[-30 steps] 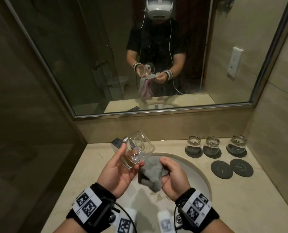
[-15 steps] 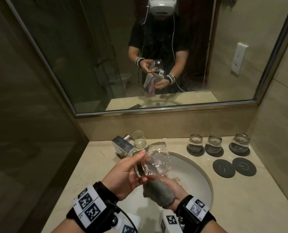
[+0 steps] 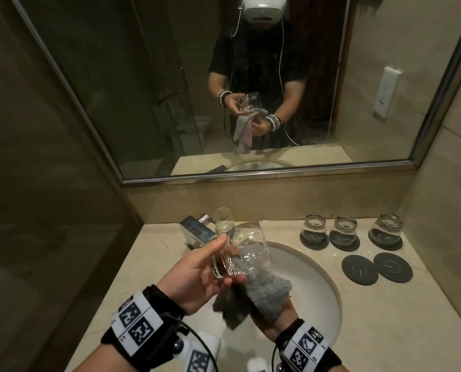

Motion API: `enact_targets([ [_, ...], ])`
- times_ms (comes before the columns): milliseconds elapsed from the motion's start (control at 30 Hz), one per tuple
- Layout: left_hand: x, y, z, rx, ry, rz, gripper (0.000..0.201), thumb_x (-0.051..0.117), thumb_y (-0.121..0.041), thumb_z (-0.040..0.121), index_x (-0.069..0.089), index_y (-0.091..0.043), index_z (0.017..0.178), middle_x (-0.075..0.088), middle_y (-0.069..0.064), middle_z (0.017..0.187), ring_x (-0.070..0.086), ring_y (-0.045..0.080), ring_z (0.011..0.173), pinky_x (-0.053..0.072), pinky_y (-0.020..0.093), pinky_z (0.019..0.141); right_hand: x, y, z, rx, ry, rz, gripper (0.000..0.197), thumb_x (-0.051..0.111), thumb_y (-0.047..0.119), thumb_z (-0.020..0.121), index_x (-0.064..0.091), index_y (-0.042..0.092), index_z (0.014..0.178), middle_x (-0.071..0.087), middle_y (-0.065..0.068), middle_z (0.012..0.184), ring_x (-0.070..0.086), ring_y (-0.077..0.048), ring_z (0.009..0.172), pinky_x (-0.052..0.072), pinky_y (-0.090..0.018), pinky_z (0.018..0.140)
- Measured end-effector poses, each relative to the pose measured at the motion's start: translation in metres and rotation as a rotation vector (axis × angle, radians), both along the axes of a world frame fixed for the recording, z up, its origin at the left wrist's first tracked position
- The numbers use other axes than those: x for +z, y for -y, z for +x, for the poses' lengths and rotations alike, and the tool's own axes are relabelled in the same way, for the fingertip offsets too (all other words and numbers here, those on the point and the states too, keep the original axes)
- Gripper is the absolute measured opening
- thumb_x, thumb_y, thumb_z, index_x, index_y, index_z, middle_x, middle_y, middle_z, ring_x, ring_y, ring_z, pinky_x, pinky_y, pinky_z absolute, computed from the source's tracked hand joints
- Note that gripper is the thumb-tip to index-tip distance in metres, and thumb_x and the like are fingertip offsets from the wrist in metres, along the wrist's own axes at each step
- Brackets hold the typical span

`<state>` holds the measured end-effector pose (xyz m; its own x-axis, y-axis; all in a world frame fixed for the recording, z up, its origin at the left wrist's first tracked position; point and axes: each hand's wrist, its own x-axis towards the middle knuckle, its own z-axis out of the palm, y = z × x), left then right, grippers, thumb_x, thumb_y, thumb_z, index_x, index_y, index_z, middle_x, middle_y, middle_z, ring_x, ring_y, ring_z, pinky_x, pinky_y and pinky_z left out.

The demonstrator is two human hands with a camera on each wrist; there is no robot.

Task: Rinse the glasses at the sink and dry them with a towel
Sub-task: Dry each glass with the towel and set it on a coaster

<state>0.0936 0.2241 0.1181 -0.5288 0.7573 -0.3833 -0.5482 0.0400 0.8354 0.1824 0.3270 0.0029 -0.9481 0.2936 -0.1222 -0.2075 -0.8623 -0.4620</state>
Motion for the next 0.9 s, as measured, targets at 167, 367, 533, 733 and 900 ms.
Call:
enact_targets([
  [167, 0.002, 0.001, -0.004, -0.063, -0.044, -0.037, 0.036, 0.061, -0.034, 0.077, 0.064, -0.003, 0.094, 0.069, 0.011, 0.081, 0.067, 0.024, 0.058, 0.049, 0.017, 0.043, -0.039, 0.003, -0.009, 0.043, 0.079, -0.338, 0.073, 0.096, 0.013, 0.045, 0.067, -0.006, 0.109, 0.065, -0.031, 0.108, 0.067, -0.043, 0.094, 0.053, -0.058, 0.081],
  [367, -0.001, 0.016, -0.031, 0.097, -0.128, -0.115, 0.036, 0.069, -0.036, 0.074, 0.069, -0.005, 0.093, 0.067, 0.013, 0.097, 0.067, 0.029, 0.069, 0.052, 0.019, 0.046, -0.026, -0.02, -0.01, -0.14, -0.131, -0.36, 0.044, 0.047, 0.025, 0.099, 0.051, -0.008, 0.128, 0.051, -0.031, 0.131, 0.054, -0.042, 0.119, 0.04, -0.055, 0.101],
  [533, -0.012, 0.024, -0.038, 0.162, -0.142, -0.198, 0.038, 0.073, -0.039, 0.072, 0.071, -0.006, 0.088, 0.066, 0.015, 0.101, 0.066, 0.03, 0.074, 0.051, 0.02, 0.047, -0.009, -0.022, -0.002, -0.074, -0.106, -0.277, 0.035, 0.072, 0.009, 0.082, 0.066, -0.006, 0.113, 0.064, -0.027, 0.114, 0.064, -0.037, 0.104, 0.051, -0.048, 0.093],
  [733, -0.012, 0.023, -0.033, 0.12, -0.175, -0.214, 0.058, 0.071, -0.039, 0.069, 0.064, 0.004, 0.106, 0.062, 0.019, 0.113, 0.067, 0.029, 0.074, 0.052, 0.021, 0.049, -0.016, -0.025, -0.009, -0.014, 0.067, -0.162, 0.052, 0.092, 0.02, 0.054, 0.071, -0.002, 0.096, 0.067, -0.031, 0.099, 0.068, -0.041, 0.085, 0.056, -0.048, 0.075],
  [900, -0.014, 0.02, -0.027, 0.104, -0.207, -0.243, 0.055, 0.071, -0.037, 0.071, 0.062, 0.003, 0.108, 0.059, 0.016, 0.114, 0.066, 0.03, 0.072, 0.052, 0.021, 0.05, -0.007, -0.024, -0.015, -0.097, 0.226, 0.183, 0.024, 0.062, 0.011, 0.088, 0.065, 0.013, 0.064, 0.063, -0.003, 0.049, 0.064, -0.012, 0.045, 0.053, -0.023, 0.045],
])
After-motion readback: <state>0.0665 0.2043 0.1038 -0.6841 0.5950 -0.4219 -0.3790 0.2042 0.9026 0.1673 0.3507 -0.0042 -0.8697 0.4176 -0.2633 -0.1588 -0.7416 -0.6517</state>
